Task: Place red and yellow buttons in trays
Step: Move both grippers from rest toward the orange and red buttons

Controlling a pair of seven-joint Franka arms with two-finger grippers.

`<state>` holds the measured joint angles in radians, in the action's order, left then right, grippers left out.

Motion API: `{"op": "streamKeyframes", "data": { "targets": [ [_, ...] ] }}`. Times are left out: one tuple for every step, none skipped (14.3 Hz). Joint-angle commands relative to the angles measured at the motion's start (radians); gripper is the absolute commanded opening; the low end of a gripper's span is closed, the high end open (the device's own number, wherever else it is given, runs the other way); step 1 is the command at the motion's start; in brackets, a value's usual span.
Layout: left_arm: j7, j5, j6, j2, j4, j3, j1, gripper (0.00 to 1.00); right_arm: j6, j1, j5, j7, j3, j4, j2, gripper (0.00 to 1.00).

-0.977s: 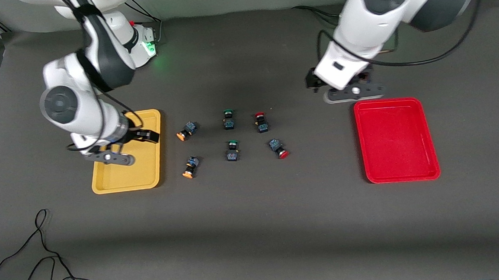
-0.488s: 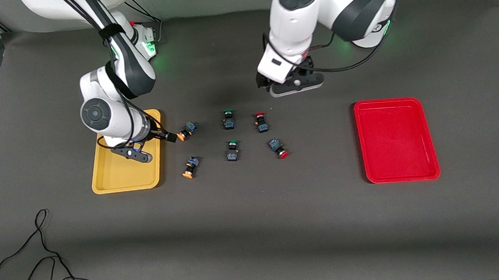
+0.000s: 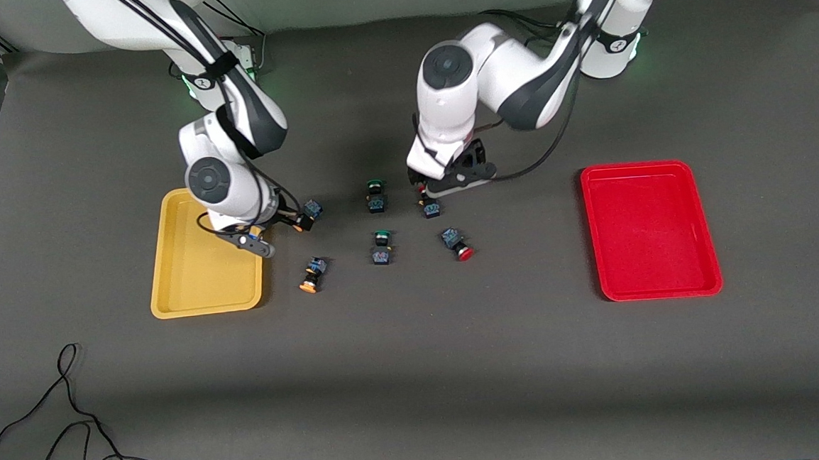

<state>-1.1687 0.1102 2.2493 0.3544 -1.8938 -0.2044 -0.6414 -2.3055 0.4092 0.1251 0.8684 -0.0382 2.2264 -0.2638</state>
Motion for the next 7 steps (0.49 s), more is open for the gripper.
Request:
{"op": "streamKeyframes", "data": {
  "targets": [
    [-0.109, 0.081, 0.103, 0.105, 0.01, 0.016, -0.032, 1.0, -0.048, 0.006, 0.013, 0.037, 0.008, -0.001, -0.044, 1.0],
    [-0.111, 0.085, 0.136, 0.139, 0.012, 0.019, -0.032, 1.0, -0.064, 0.008, 0.013, 0.058, 0.006, -0.001, -0.063, 1.0],
    [-0.111, 0.085, 0.166, 0.17, 0.015, 0.023, -0.031, 1.0, -0.083, 0.014, 0.013, 0.072, 0.006, -0.001, -0.083, 1.0],
    [-0.111, 0.086, 0.191, 0.194, 0.016, 0.028, -0.031, 1.0, -0.098, 0.029, 0.013, 0.084, 0.006, -0.001, -0.098, 1.0],
    [-0.111, 0.085, 0.214, 0.214, 0.018, 0.029, -0.029, 1.0, -0.103, 0.042, 0.014, 0.099, 0.008, -0.001, -0.109, 1.0],
    [-0.111, 0.085, 0.231, 0.231, 0.019, 0.029, -0.026, 1.0, -0.104, 0.043, 0.014, 0.104, 0.006, -0.001, -0.114, 1.0],
    [-0.111, 0.085, 0.246, 0.244, 0.027, 0.029, -0.024, 1.0, -0.103, 0.043, 0.014, 0.106, 0.006, 0.001, -0.114, 1.0]
  ]
}}
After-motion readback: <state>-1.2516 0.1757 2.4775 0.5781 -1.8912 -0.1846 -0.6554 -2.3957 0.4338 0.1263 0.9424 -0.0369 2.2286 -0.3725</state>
